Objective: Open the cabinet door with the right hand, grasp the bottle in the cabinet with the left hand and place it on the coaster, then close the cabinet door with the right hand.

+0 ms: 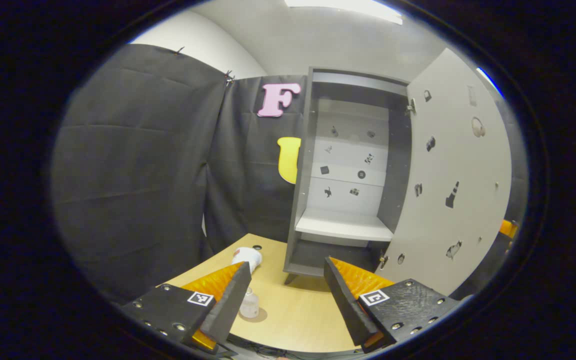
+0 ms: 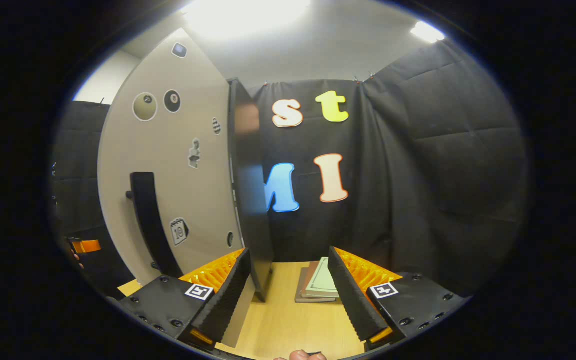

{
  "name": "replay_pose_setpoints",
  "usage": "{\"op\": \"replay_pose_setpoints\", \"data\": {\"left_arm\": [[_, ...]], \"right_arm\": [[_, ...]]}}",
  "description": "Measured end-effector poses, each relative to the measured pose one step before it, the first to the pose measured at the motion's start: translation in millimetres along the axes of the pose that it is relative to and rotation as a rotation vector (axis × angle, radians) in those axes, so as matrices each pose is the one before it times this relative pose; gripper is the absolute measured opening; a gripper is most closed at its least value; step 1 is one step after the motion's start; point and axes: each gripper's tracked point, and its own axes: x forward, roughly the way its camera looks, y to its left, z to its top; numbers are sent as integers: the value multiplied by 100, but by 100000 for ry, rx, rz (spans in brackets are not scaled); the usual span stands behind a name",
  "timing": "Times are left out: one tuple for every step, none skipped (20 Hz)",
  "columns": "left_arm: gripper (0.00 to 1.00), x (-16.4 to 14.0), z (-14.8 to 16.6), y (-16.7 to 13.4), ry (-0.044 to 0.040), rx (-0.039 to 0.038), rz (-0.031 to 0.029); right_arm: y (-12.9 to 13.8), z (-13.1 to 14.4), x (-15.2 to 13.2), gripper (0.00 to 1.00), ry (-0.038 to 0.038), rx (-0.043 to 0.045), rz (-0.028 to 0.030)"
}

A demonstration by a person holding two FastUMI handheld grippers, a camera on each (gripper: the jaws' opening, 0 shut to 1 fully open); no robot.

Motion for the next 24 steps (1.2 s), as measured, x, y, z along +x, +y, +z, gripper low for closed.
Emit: {"op": "replay_pose_setpoints", "data": {"left_arm": [[90, 56, 519, 238, -213, -798, -16], [92, 141, 580, 336, -145, 276, 274], [92, 286, 526, 602, -312, 961, 499], [88, 315, 515, 501, -759, 1195, 749], [88, 829, 486, 430, -861, 695, 628], [88, 618, 359, 303, -867, -236, -112], [89, 498, 145, 134, -634, -725, -1057], [90, 373, 110, 70, -458, -315, -1440], [90, 578, -216, 413, -31, 894, -512], [88, 572, -253, 443, 647, 1693, -516], [88, 635, -364, 270, 691, 1727, -789], [88, 569, -195, 271, 485, 1532, -820], [88, 663, -160, 338, 326, 1142, -666], [88, 503, -154, 223, 522, 615, -1088], [89, 470, -208, 158, 604, 153, -1502], [89, 478, -132, 149, 522, -199, -1475], [89, 545, -96, 185, 335, -244, -1280], [89, 430, -32, 311, 310, -145, -826], [89, 347, -21, 486, 220, 2, -589], [89, 322, 97, 348, -16, 248, -608], [89, 306, 76, 370, -59, 621, -367], [89, 216, 162, 432, -248, 969, -64], [89, 256, 102, 553, -308, 948, -97], [89, 153, 63, 476, -76, 451, 19]], "right_arm": [[728, 249, -186, 93, 16, -517, 2028], [588, 481, -96, 98, -669, -928, 1865], [526, 519, 55, 98, -775, -1179, 778], [410, 405, 220, 98, -587, -1709, 441], [270, 430, 114, 98, -338, -2026, -263], [310, 455, 153, 98, -373, -1497, -152], [339, 422, 142, 98, -119, -266, -106], [484, 311, 80, 98, 18, 258, -72], [464, 550, 67, 98, -169, -299, -87], [293, 718, -93, 92, -490, 87, -1082], [77, 553, -5, 98, -827, -121, -2205], [-50, 510, -37, 92, -821, -546, -1614], [179, 74, 91, 92, 575, -688, -974], [145, -394, -118, 92, 1569, -532, -852], [275, -242, -89, 96, 1839, -396, 389], [404, -30, 38, 92, 1267, 268, 836], [454, 67, -95, 95, 539, 547, -53], [618, 49, -12, 95, 33, 828, 129], [848, -33, 2, 95, 270, 814, 312], [1074, -142, 128, 95, 25, 683, 653], [1173, 30, 204, 95, 109, 104, 1122], [1306, -40, 269, 95, -2, -249, 1679], [1357, 4, 357, 95, 218, -538, 1874], [1083, -24, 409, 95, 92, -182, 1218]]}}
